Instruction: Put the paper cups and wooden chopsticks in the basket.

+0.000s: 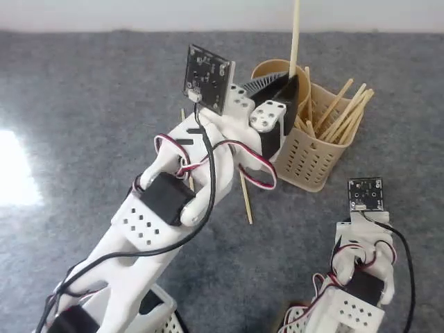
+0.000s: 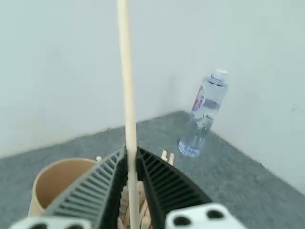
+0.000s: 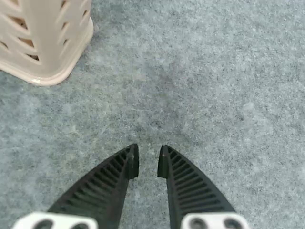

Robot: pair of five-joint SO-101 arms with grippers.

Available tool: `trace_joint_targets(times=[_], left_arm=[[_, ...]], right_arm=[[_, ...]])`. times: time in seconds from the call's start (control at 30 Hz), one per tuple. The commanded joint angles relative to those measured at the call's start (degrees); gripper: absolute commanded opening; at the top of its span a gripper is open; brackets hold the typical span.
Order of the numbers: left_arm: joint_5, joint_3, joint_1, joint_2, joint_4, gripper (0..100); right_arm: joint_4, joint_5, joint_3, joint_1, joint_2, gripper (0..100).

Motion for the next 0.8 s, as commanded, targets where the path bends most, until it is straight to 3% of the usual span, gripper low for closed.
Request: trace_joint_targets(times=[0.0, 0.2, 0.43, 0.77], left_arm=[[-0.88, 1.1, 1.05, -1.76, -9.23, 1], [-9.32, 2.51, 6.42, 4.4, -19.08, 1], [-8.18, -7.6, 6.33, 24.7, -19.52, 1], [-8.35, -14.2, 5.63, 34.55, -19.78, 1]], right_arm=[[-1.01, 0.79, 1.23, -0.57, -0.84, 8.0], [-1.01, 0.7, 1.23, -0.57, -0.84, 8.0], [-1.01, 0.7, 1.23, -0.57, -0.84, 8.0], [-1.01, 0.7, 1.23, -0.57, -0.75, 8.0]])
